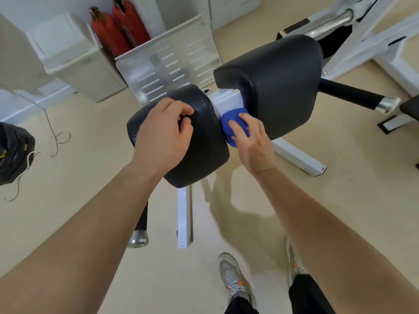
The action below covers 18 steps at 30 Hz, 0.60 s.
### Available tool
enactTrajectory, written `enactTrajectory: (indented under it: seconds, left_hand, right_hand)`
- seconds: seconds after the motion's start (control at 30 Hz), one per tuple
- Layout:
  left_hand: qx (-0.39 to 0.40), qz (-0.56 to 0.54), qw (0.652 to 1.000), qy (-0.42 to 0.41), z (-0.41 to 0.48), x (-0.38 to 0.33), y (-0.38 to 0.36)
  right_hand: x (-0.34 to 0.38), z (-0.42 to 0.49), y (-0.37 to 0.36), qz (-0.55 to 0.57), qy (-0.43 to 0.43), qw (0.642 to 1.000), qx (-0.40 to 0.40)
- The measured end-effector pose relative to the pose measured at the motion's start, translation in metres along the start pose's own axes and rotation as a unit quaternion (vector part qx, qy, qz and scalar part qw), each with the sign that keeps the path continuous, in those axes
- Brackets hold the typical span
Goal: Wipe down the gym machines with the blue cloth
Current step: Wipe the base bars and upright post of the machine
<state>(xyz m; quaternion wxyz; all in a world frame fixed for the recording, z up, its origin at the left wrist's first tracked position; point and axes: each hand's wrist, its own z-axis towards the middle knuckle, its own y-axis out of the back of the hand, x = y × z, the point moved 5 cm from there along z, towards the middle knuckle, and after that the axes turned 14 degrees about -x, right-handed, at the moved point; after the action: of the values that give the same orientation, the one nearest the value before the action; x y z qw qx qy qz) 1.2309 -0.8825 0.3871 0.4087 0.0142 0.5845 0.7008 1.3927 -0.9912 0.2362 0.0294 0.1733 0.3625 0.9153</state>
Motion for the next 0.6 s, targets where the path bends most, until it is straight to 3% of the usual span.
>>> enactTrajectory:
  seconds: [0.1,0.23,0.5,0.6]
  left_hand:
    - [-0.014,-0.004,1.000,-0.005,0.001,-0.002,-0.004]
    - [-0.017,0.000,1.000,-0.002,-0.001,-0.006,-0.003]
    - [-0.022,0.028,0.999,-0.003,0.005,-0.010,-0.008]
    - [-0.022,0.037,0.999,-0.003,0.005,-0.011,-0.016]
  right_hand:
    - [0.006,0.000,-0.005,0.005,-0.030,0.999,-0.043]
    - [0.008,0.008,-0.008,0.043,-0.094,0.994,-0.038]
    - [0.017,0.044,0.001,0.062,-0.113,0.986,-0.105]
    - [0.018,0.033,-0.007,0.048,-0.120,0.988,-0.082]
